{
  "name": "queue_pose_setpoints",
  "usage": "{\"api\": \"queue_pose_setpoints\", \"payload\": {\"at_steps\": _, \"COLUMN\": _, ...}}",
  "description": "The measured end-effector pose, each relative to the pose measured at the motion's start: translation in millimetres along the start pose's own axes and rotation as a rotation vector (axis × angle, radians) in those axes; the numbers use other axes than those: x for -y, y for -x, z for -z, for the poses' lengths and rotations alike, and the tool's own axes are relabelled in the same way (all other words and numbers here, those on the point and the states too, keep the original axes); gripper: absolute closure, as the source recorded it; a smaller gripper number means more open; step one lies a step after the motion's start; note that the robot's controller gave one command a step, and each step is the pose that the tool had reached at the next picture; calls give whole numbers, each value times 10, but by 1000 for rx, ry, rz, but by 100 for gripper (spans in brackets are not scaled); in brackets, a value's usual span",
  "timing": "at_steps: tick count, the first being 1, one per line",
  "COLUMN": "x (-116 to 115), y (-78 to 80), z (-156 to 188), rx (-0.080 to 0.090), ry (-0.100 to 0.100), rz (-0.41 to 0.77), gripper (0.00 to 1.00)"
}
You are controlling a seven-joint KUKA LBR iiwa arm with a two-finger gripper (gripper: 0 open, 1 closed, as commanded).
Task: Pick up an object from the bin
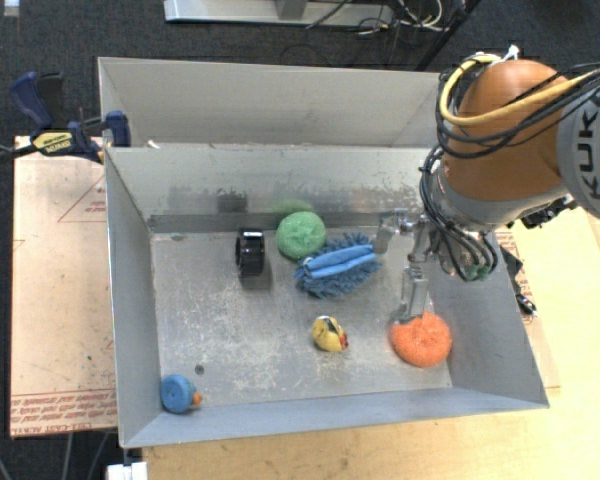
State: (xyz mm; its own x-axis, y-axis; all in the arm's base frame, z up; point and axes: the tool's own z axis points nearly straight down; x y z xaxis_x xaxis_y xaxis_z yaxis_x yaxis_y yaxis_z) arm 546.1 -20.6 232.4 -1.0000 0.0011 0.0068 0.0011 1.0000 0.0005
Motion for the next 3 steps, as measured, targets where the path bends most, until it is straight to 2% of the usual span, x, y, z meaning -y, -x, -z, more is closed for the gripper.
{"api": "queue_pose_setpoints", "payload": {"at_steps": 2, "x": -5, "y": 16, "z": 26, "rx": 12, "ry": 0, "rz": 1, "gripper": 0}}
{"api": "queue_pose_setpoints", "payload": {"at_steps": 3, "x": -345, "y": -145, "z": -366, "rx": 2, "ry": -1, "rz": 16, "gripper": 0}}
